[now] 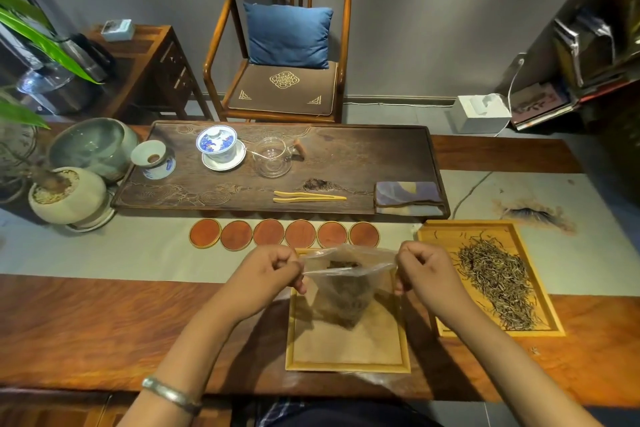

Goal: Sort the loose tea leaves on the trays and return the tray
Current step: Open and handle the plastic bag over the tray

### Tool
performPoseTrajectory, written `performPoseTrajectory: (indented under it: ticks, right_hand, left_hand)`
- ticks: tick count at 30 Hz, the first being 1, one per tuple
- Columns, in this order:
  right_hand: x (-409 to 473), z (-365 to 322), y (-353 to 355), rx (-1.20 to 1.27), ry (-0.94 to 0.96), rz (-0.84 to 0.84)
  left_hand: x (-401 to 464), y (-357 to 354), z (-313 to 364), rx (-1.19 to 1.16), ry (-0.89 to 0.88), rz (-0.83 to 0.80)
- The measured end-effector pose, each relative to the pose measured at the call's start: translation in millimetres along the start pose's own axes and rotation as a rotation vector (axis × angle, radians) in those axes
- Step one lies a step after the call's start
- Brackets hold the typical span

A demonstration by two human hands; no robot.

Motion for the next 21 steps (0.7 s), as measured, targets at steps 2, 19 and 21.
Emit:
performPoseTrajectory:
  ticks: [2,19,21]
  right_hand:
    - [-1,-1,-1,-0.102,0.035,-0.007]
    - [-13,89,-88,-0.238,-0.192,-0.241]
    - [4,78,-104,-0.162,-0.154,-0.233]
  left_hand:
    - [1,1,-1,0.018,0.007,0.03]
    - [6,-16,19,-0.006,-0.053,0.061]
    - [5,-17,23,0.015,-0.072,0.058]
Point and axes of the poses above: each hand's wrist, its own x-axis towards the middle knuckle, its own y-axis out of the back of the hand, z = x × y, the point moved 8 cm from there along x, towards the middle knuckle, and after that the axes turned 12 degrees about -z, right-handed, at the moved point
